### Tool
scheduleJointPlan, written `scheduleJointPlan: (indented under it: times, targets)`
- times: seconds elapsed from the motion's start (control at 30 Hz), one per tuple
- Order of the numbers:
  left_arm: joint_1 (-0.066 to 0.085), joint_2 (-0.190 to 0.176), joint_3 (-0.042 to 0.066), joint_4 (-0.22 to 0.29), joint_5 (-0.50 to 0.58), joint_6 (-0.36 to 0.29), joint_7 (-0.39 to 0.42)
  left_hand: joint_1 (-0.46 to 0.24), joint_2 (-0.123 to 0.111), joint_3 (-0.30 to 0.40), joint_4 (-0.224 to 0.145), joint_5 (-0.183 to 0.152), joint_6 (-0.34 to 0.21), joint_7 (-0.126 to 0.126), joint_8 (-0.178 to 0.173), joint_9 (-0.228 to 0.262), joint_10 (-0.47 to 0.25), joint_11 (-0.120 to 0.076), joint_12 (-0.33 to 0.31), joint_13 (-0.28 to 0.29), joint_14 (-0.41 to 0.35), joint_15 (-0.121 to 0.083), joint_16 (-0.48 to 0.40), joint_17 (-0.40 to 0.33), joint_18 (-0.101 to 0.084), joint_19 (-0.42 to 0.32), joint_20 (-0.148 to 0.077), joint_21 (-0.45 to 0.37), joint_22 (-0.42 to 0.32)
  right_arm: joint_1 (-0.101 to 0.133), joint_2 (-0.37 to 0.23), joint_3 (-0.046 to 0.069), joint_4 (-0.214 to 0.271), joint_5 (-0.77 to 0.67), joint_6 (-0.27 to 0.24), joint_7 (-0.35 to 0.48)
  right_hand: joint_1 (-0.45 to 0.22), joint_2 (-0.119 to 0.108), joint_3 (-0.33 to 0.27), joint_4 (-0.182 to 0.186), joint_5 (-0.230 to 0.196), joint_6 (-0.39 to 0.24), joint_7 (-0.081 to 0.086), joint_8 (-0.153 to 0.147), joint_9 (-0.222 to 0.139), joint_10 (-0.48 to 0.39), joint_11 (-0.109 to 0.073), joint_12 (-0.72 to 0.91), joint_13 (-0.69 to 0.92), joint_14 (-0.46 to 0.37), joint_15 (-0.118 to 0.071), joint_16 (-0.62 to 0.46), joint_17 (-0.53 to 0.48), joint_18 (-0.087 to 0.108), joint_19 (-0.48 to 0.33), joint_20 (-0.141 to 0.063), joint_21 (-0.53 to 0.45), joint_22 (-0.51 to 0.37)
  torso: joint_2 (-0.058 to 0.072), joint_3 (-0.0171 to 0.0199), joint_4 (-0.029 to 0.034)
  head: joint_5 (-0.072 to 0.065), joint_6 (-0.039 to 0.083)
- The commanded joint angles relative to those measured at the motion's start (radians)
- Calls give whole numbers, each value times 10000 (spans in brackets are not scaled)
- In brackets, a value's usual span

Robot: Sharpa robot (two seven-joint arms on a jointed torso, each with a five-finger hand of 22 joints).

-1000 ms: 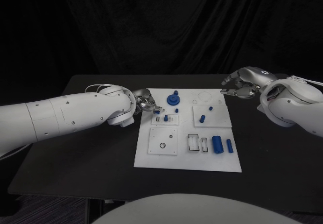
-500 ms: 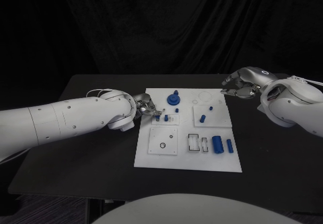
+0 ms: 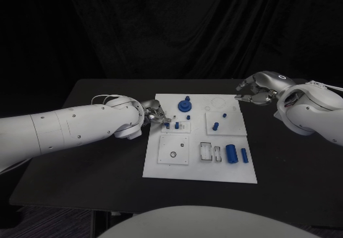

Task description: Assemble the parts on the task board

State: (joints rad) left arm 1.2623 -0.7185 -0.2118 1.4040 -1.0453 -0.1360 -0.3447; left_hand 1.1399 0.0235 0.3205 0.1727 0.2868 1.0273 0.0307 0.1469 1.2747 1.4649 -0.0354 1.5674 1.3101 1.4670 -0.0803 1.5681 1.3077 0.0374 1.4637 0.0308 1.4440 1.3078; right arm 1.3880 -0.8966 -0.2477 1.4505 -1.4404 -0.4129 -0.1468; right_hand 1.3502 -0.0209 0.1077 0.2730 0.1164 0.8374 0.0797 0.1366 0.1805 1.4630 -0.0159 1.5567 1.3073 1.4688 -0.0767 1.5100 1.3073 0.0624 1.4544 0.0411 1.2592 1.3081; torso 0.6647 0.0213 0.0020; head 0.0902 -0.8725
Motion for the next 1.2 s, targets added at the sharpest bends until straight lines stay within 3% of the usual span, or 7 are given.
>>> scheduleJointPlan:
  times: [0.03, 0.33, 0.83, 1.03, 1.2]
  targets:
    - [-27, -6, 8, 13, -168, -48, 129, -98, 0, -4, 60, -94, 17, 29, -21, 22, 1059, -5, 34, 2607, 1038, -39, 27, 2631, 13, 193, -17, -54, 1919, -25, -9, 7, 4, -31, 30, -148, 128, -21, 16, -79, 92, 105, 1, -61, -15, 819, 64, -70, 2416, 819, 76, -54, 2089, 51, -47, 10, -41, 1727, -1, 9, 3, -8, -2]
    - [-42, -35, 8, 100, -178, 40, 104, -113, -10, -10, 68, -126, 15, 28, -23, 27, 1059, -5, 34, 2607, 1038, -37, 27, 2631, 19, 180, -16, -76, 1909, -25, 0, 7, 2, -31, 67, -168, 264, 12, 83, -156, 421, 131, 7, -95, -72, 815, 66, -74, 2412, 818, 78, -60, 2085, 55, -51, 12, -75, 1723, 5, 11, -9, 66, -2]
    - [-61, -31, 8, 145, -180, 115, 115, -142, -13, -15, 85, -193, 17, 29, -24, 36, 1059, -5, 34, 2607, 1038, -35, 27, 2631, 22, 174, -15, -87, 1907, -26, 18, 7, -12, -31, 90, -178, 274, 14, 89, -161, 457, 133, 8, -99, -79, 813, 66, -76, 2410, 816, 78, -67, 2079, 55, -50, 13, -75, 1723, 3, 7, -2, 63, -2]
    - [-68, -11, 8, 135, -179, 113, 116, -325, 17, -77, 246, -604, -11, 53, -63, 56, 1059, 14, 34, 2607, 1038, -22, 27, 2631, 26, 161, -3, -116, 1907, -27, 21, 7, -13, -31, 102, -191, 267, 13, 87, -155, 470, 135, 11, -101, -83, 815, 68, -74, 2412, 814, 79, -73, 2074, 56, -53, 13, -84, 1721, 3, 6, -4, 47, -2]
    - [-75, -12, 8, 113, -179, 114, 96, -514, -1, -211, 419, -736, -10, 78, -88, 60, 1059, 33, 34, 2607, 1038, -8, 27, 2631, 27, 158, 11, -130, 1910, -27, 22, 7, -11, -31, 118, -209, 268, 13, 87, -156, 476, 136, 11, -103, -85, 811, 69, -77, 2408, 813, 79, -76, 2072, 57, -55, 13, -90, 1720, 3, 10, -4, 39, -2]
